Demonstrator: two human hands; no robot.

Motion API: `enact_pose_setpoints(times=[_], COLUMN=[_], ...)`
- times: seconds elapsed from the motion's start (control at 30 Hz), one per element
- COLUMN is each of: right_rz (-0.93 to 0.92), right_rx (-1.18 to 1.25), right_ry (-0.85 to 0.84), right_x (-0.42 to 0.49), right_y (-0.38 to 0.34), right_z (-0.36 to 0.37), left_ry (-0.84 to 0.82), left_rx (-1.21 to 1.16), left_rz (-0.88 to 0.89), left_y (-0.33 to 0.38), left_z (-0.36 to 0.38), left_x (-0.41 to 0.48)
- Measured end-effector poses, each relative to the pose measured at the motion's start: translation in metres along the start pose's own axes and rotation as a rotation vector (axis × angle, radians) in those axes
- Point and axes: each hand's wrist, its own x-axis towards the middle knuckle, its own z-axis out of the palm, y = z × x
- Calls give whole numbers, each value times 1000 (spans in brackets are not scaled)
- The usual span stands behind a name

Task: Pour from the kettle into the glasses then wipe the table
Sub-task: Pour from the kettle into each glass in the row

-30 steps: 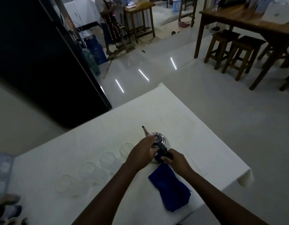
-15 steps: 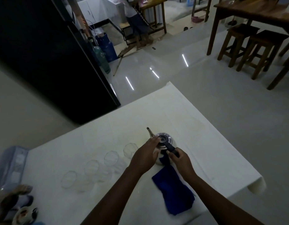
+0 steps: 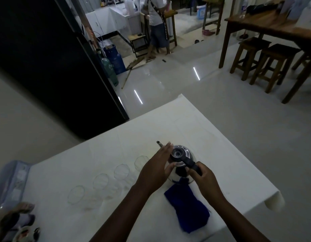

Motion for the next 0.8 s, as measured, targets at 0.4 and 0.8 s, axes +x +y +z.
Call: enact_pose_setpoints(times=[0.4, 0.8], right_rz=[-66, -29], right_rx=[-104, -67], right_ry=[7, -76], right_x=[-78, -139], right_y=[-36, -65], right_z=[39, 153], left_ry=[15, 0], left_rx=[-85, 144], left_rz=[13, 90], left_y=[16, -40], left_z=[-60, -116], left_x=[-85, -178])
